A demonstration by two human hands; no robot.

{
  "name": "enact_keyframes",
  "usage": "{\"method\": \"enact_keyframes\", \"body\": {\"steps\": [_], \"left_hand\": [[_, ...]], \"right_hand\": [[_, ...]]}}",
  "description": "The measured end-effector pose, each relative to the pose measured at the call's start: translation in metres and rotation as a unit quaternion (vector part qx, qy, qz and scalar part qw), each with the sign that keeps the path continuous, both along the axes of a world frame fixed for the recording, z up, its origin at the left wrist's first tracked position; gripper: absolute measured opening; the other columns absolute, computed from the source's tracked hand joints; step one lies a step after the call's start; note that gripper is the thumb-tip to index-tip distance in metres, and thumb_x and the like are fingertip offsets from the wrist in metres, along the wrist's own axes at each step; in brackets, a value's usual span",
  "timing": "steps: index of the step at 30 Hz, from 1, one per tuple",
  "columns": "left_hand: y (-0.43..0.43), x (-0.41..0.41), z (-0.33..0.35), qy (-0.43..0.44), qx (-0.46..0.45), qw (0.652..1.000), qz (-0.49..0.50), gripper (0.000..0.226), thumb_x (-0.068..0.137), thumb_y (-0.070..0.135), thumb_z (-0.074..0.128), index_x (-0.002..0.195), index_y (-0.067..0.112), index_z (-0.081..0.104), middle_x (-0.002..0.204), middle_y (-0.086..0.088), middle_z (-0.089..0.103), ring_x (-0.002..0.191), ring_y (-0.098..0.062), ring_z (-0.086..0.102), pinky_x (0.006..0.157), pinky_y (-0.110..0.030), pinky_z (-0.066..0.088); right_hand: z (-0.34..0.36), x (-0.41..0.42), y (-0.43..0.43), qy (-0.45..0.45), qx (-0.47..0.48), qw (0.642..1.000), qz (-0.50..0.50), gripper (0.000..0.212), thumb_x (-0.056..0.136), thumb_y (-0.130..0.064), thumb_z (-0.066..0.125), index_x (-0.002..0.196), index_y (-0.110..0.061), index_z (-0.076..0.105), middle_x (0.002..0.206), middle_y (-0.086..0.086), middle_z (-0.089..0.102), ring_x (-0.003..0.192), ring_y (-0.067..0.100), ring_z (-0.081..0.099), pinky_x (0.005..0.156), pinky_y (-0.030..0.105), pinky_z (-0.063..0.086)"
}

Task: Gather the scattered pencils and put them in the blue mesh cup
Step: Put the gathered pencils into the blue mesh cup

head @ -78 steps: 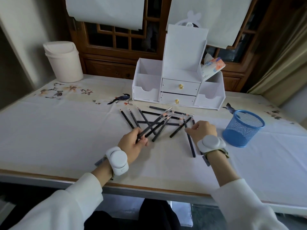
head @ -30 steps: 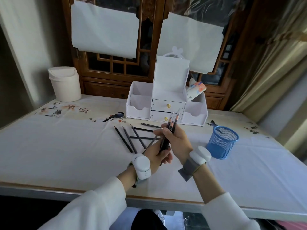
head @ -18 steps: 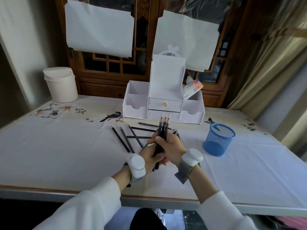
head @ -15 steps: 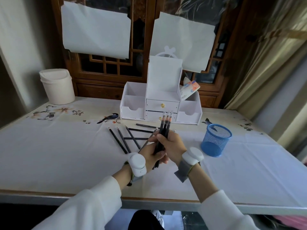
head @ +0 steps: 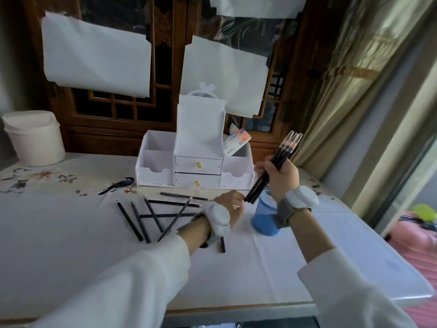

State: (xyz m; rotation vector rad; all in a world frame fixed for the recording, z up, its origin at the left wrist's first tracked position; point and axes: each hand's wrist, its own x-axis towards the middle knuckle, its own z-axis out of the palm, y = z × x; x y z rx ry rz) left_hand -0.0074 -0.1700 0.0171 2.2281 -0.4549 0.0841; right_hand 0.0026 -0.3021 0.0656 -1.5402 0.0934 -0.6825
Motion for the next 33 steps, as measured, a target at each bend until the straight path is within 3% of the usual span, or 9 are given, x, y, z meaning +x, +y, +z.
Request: {"method": "enact_keyframes", "body": {"steps": [3, 5, 7, 9, 14, 19, 23, 29, 33], "left_hand": [[-0.017, 0.002, 0.001, 0.014, 0.016, 0.999, -0.040, 0.041, 0.089, 0.017, 0.051, 0.129, 0.009, 0.051, 0.136, -0.005, 0.054, 0.122, -0.020, 0.054, 0.100, -0.025, 0.040], [-0.026, 0.003, 0.002, 0.032, 0.024, 0.998, -0.057, 0.050, 0.087, 0.024, 0.049, 0.135, 0.011, 0.045, 0.142, -0.004, 0.048, 0.128, -0.020, 0.049, 0.106, -0.029, 0.038], [-0.035, 0.004, -0.001, 0.039, 0.020, 0.997, -0.064, 0.050, 0.089, 0.018, 0.051, 0.138, 0.015, 0.042, 0.147, -0.002, 0.044, 0.132, -0.019, 0.044, 0.109, -0.027, 0.034], [-0.042, 0.005, -0.006, 0.048, 0.004, 0.997, -0.064, 0.052, 0.089, 0.013, 0.053, 0.139, 0.018, 0.041, 0.148, -0.001, 0.041, 0.135, -0.017, 0.041, 0.110, -0.023, 0.031], [-0.052, 0.003, -0.014, 0.086, -0.003, 0.993, -0.084, 0.058, 0.088, 0.013, 0.054, 0.142, 0.018, 0.035, 0.144, -0.007, 0.046, 0.133, -0.022, 0.043, 0.103, -0.022, 0.034], [-0.054, 0.006, -0.019, 0.089, -0.021, 0.991, -0.095, 0.062, 0.085, 0.008, 0.054, 0.142, 0.019, 0.032, 0.138, -0.010, 0.052, 0.126, -0.028, 0.049, 0.098, -0.033, 0.043], [-0.056, 0.006, -0.020, 0.092, -0.039, 0.991, -0.089, 0.068, 0.085, 0.006, 0.055, 0.145, 0.018, 0.026, 0.141, -0.010, 0.049, 0.128, -0.029, 0.049, 0.104, -0.043, 0.043], [-0.053, 0.009, -0.022, 0.089, -0.042, 0.991, -0.095, 0.068, 0.084, 0.003, 0.055, 0.145, 0.017, 0.026, 0.143, -0.008, 0.046, 0.129, -0.027, 0.047, 0.106, -0.041, 0.042], [-0.049, 0.008, -0.022, 0.093, -0.023, 0.991, -0.095, 0.067, 0.085, 0.007, 0.055, 0.145, 0.018, 0.025, 0.145, -0.008, 0.045, 0.130, -0.027, 0.048, 0.105, -0.041, 0.043]], "right_hand": [[0.001, 0.006, -0.026, 0.013, -0.043, 0.995, -0.084, 0.010, 0.090, -0.005, 0.052, 0.093, -0.013, 0.055, 0.088, 0.010, 0.070, 0.075, 0.022, 0.066, 0.076, 0.036, 0.055], [-0.005, 0.008, -0.038, 0.033, -0.066, 0.992, -0.105, 0.011, 0.089, -0.005, 0.052, 0.095, -0.014, 0.056, 0.089, 0.010, 0.071, 0.071, 0.018, 0.066, 0.064, 0.024, 0.055], [-0.015, 0.011, -0.046, 0.056, -0.075, 0.990, -0.104, 0.012, 0.090, -0.005, 0.051, 0.095, -0.013, 0.057, 0.085, 0.006, 0.069, 0.057, 0.004, 0.063, 0.047, 0.008, 0.046], [-0.026, 0.015, -0.051, 0.089, -0.099, 0.985, -0.107, 0.011, 0.089, -0.008, 0.053, 0.096, -0.015, 0.058, 0.085, 0.001, 0.068, 0.053, -0.006, 0.061, 0.045, 0.003, 0.042], [-0.046, 0.021, -0.053, 0.154, -0.188, 0.966, -0.091, 0.012, 0.089, -0.015, 0.057, 0.101, -0.015, 0.061, 0.098, 0.003, 0.070, 0.087, 0.018, 0.065, 0.079, 0.033, 0.051], [-0.055, 0.027, -0.048, 0.202, -0.307, 0.926, -0.081, 0.019, 0.092, -0.017, 0.053, 0.106, -0.007, 0.061, 0.097, 0.015, 0.068, 0.086, 0.031, 0.061, 0.069, 0.032, 0.044], [-0.060, 0.029, -0.045, 0.229, -0.356, 0.902, -0.086, 0.020, 0.092, -0.010, 0.050, 0.109, -0.004, 0.059, 0.096, 0.018, 0.067, 0.079, 0.029, 0.056, 0.067, 0.030, 0.042], [-0.061, 0.031, -0.042, 0.232, -0.381, 0.890, -0.093, 0.018, 0.091, -0.009, 0.053, 0.106, -0.002, 0.060, 0.096, 0.017, 0.066, 0.076, 0.024, 0.050, 0.067, 0.028, 0.039], [-0.060, 0.028, -0.041, 0.236, -0.396, 0.883, -0.085, 0.016, 0.089, -0.012, 0.057, 0.099, 0.000, 0.060, 0.080, 0.011, 0.058, 0.072, 0.024, 0.049, 0.061, 0.027, 0.035]]}}
